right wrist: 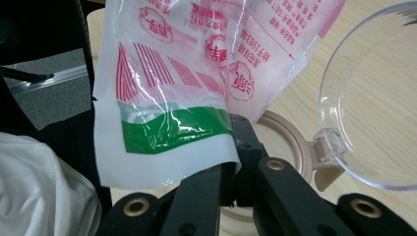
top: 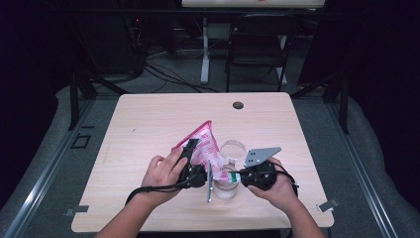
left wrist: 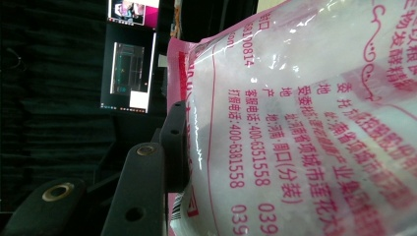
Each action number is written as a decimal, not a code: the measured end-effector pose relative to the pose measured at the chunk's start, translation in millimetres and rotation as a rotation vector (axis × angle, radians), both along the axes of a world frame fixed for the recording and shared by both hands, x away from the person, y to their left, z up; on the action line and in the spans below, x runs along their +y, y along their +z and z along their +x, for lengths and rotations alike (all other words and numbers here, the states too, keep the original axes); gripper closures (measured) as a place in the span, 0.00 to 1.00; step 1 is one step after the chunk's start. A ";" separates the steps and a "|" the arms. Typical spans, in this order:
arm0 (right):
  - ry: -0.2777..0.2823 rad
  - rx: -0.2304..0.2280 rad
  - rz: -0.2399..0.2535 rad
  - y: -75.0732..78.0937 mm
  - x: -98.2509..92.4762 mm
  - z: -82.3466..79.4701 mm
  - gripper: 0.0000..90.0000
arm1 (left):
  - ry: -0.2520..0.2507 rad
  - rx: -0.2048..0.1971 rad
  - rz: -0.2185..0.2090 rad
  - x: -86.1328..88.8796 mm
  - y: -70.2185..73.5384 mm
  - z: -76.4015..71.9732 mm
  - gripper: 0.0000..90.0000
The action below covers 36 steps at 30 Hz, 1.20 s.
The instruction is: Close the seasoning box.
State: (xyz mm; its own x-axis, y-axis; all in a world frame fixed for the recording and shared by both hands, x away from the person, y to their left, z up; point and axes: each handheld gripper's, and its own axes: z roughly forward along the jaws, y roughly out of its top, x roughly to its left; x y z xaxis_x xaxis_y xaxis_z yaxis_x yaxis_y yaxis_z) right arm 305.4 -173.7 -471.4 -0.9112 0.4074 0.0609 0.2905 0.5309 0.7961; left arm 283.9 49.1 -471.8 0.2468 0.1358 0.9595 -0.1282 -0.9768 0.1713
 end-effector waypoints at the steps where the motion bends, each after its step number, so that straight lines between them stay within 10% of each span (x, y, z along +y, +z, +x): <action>1: 0.000 0.000 0.000 0.0 0.0 0.0 1.00 | 0.002 0.002 0.002 -0.2 0.2 -0.2 0.68; 36: -0.002 -0.002 -0.005 -0.5 -0.5 0.3 1.00 | -0.005 -0.001 -0.001 -1.7 0.9 -0.8 0.68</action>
State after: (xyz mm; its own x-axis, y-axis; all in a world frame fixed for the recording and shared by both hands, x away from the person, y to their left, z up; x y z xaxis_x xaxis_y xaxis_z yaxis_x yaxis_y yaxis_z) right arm 305.7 -174.2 -471.9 -0.9105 0.4095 0.0574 0.2903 0.5342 0.7939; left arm 283.1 47.4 -470.9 0.2465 0.1360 0.9595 -0.1332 -0.9759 0.1726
